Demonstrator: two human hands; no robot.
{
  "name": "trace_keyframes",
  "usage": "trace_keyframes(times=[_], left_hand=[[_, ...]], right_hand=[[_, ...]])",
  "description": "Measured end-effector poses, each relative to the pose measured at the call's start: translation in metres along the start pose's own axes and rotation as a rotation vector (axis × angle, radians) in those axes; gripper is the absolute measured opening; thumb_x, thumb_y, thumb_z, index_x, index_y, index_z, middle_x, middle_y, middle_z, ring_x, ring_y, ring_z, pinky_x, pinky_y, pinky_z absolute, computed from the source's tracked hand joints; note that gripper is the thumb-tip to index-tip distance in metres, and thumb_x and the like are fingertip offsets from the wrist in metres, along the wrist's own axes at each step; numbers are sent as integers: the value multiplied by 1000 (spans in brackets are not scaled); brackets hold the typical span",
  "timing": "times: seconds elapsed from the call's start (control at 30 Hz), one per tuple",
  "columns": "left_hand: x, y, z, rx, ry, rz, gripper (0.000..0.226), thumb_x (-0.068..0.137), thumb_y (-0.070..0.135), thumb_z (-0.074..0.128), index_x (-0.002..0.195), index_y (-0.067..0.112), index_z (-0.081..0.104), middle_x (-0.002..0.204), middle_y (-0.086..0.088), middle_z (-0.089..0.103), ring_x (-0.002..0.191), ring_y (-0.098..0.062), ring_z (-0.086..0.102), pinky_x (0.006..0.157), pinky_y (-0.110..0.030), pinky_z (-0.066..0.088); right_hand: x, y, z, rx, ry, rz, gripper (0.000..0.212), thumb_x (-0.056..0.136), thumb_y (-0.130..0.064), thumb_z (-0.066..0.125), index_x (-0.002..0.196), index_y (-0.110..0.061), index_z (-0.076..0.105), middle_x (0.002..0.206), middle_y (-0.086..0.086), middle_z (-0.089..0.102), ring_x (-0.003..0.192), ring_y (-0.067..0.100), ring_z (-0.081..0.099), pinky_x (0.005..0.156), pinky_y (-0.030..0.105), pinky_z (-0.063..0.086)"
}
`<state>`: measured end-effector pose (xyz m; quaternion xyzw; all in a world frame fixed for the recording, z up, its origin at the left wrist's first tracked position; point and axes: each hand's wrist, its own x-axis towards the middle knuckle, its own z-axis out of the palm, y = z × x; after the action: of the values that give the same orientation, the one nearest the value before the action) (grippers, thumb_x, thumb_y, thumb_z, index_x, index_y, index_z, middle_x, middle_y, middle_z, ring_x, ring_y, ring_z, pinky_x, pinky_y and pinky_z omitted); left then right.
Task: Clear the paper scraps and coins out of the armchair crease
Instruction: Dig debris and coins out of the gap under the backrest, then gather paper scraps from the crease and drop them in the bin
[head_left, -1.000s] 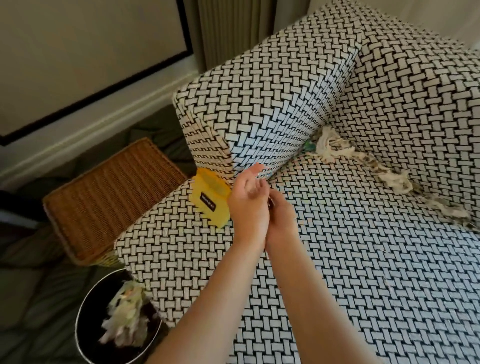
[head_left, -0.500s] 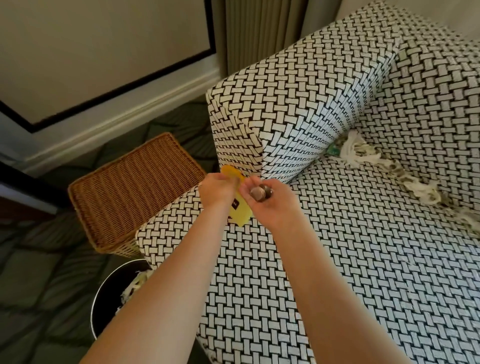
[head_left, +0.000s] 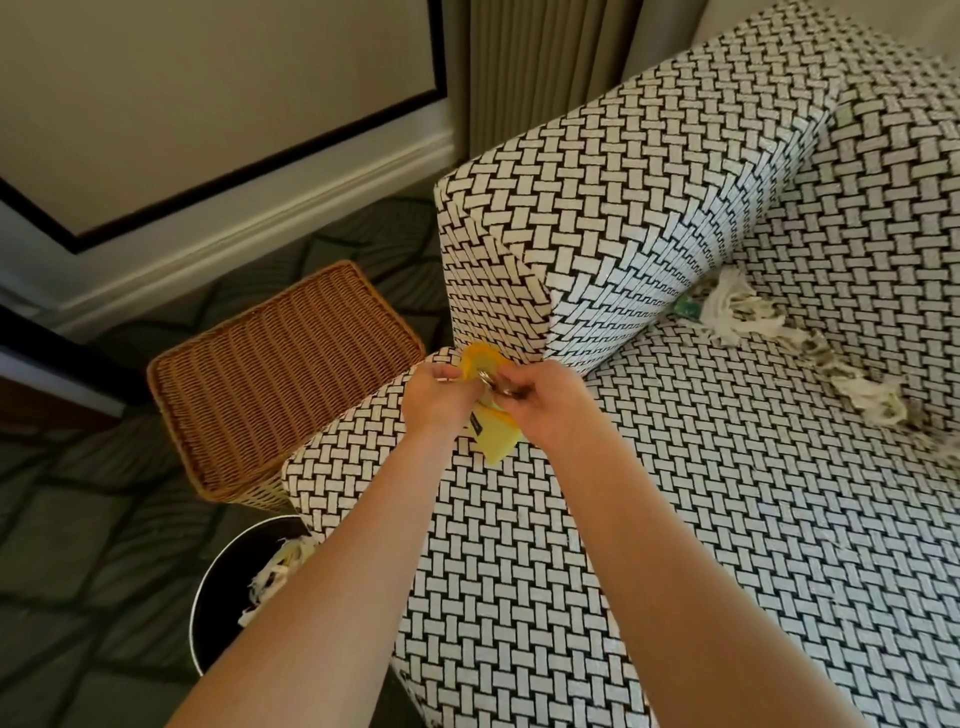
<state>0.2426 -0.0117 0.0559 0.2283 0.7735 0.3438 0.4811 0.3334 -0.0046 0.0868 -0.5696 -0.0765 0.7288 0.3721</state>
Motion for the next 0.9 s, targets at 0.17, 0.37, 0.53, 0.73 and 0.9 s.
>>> trace_keyframes(times=[0.17,0.37,0.53,0.73,0.9], left_hand=[[-3,5,0,108,19,97,24,74,6,66,74,22,48,90,-3,58,81,-21,57,69,-29,51],[-22,30,8,79,-106,200,25,76,-2,55,67,21,53,69,1,52,68,-19,51,61,-26,44],[-56,37,21,356,-546,230,27,81,-4,54,64,14,46,64,-2,49,49,-12,48,44,-18,44],[-76,41,73,396,-719,284,13,90,9,49,88,21,53,82,3,56,80,-12,54,80,-28,47],[-67,66,115,476,-676,432,29,92,19,48,120,21,52,113,6,54,94,-4,50,79,-20,39]], right_hand=[[-9,-8,1,111,24,60,30,90,14,33,115,10,49,128,22,48,123,36,45,96,41,42],[-23,-17,-11,51,19,77,37,89,15,27,123,15,44,123,25,50,121,39,45,92,42,43],[-21,-33,-39,-161,148,-8,32,87,10,41,118,16,50,115,31,58,85,28,55,93,40,47],[-22,-73,-84,-73,219,-80,21,91,10,37,93,10,58,83,12,62,71,19,59,70,32,54],[-6,-95,-121,-126,270,-167,20,87,9,47,76,-1,59,72,11,66,73,20,61,94,35,50]])
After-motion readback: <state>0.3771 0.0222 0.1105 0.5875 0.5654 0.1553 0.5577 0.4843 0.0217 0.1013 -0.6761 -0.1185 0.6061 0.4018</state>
